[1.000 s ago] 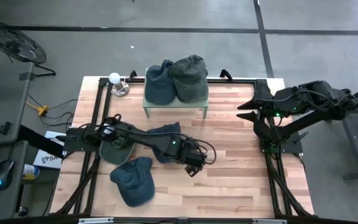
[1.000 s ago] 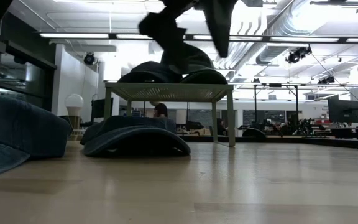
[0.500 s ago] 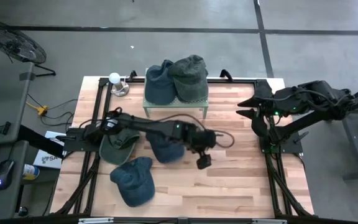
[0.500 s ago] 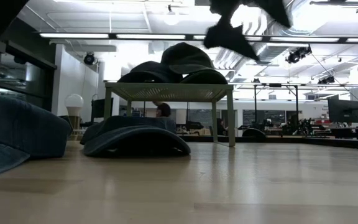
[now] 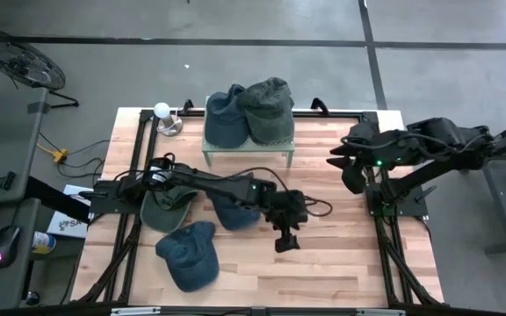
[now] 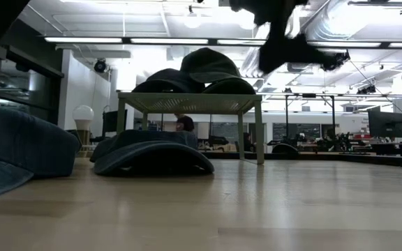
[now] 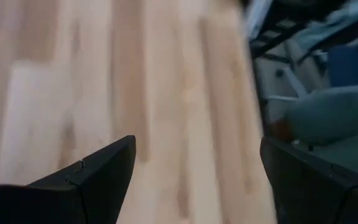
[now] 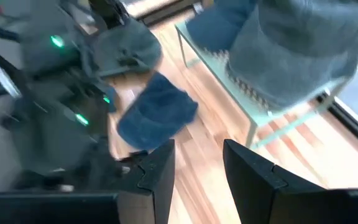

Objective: Pick & Place hat
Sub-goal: Stack the top blue cap on the blue cap on the shelf

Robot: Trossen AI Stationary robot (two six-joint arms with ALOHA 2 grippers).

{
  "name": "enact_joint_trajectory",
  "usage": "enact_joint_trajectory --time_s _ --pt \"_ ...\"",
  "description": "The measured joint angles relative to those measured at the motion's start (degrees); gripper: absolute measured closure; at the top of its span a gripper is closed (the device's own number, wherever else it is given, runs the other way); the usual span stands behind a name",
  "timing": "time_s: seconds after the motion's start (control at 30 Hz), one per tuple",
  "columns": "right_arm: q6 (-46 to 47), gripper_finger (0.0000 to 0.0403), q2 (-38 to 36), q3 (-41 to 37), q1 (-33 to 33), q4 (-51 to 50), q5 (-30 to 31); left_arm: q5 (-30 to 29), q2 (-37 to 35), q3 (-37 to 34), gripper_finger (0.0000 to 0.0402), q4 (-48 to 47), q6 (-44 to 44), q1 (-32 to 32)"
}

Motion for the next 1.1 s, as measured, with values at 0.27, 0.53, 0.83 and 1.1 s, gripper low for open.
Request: enact_joint_trajectory --time_s 0.27,0.53,0.83,1.1 --pt "5.16 0.0274 1.78 0.00 2.55 -7.85 0.15 5.06 -0.19 -7.73 0.0063 23.49 -5.47 0.71" --pt "5.21 0.0274 1.63 0.00 7.32 -15.54 0.21 -10.33 -0.22 -11.38 0.0063 40.21 -19.46 2.53" --pt "3.49 0.0274 -0.28 0.00 12.61 -19.80 0.48 -44.40 -6.33 -11.34 0.0063 6.85 -45.51 0.17" --pt "-0.21 0.0274 -3.86 0.00 14.74 -19.20 1.09 -46.06 -13.27 -11.31 0.0063 -34.34 -81.45 -3.39"
